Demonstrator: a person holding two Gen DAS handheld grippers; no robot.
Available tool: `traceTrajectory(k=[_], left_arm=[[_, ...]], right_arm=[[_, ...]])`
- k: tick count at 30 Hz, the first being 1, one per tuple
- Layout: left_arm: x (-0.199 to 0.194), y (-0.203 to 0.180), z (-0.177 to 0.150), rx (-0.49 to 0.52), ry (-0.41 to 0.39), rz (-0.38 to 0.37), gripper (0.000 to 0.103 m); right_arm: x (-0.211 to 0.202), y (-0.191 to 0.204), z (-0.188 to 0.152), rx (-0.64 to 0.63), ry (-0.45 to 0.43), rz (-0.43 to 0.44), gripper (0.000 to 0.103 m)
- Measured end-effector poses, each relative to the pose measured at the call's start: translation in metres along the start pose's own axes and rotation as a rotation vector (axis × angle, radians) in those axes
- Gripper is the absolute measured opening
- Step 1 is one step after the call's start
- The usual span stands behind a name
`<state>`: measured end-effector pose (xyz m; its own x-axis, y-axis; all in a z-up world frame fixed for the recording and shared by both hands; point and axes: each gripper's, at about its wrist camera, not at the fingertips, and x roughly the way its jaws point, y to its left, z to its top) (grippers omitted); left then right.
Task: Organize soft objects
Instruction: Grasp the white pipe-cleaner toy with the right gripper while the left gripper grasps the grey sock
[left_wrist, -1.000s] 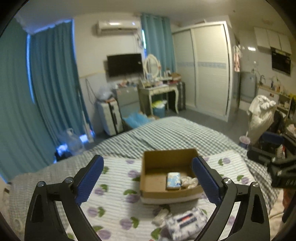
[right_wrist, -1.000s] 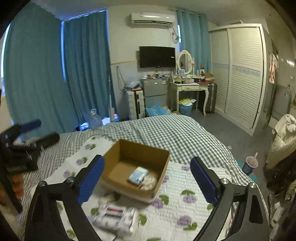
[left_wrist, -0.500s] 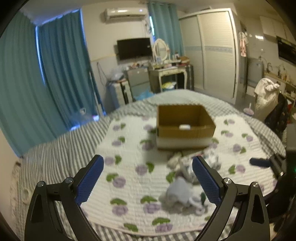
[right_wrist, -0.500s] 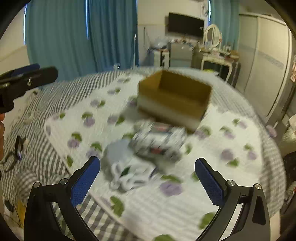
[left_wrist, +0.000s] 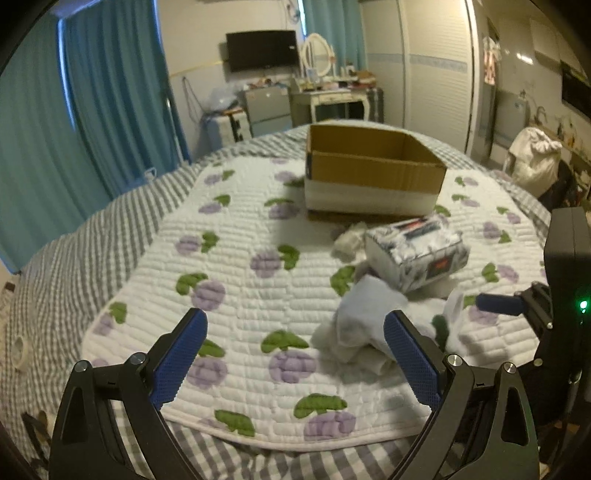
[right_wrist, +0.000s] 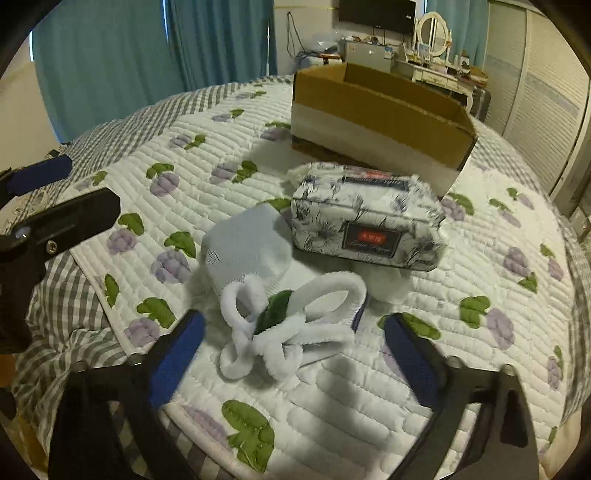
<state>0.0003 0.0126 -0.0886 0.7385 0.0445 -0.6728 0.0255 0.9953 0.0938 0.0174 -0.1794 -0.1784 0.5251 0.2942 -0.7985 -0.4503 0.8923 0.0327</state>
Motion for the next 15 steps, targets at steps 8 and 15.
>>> traceTrajectory(k=[8, 15], left_arm=[[0.028, -0.002, -0.006, -0.02, 0.06, -0.048, 0.098], [0.056, -0.037, -0.005, 0.024, 0.122, -0.149, 0.098]], right_arm=[[-0.015, -0.024, 0.001, 0.074, -0.049, 0.024, 0.062], [-0.038, -0.062, 0.015, 0.137, -0.128, -0.032, 0.062]])
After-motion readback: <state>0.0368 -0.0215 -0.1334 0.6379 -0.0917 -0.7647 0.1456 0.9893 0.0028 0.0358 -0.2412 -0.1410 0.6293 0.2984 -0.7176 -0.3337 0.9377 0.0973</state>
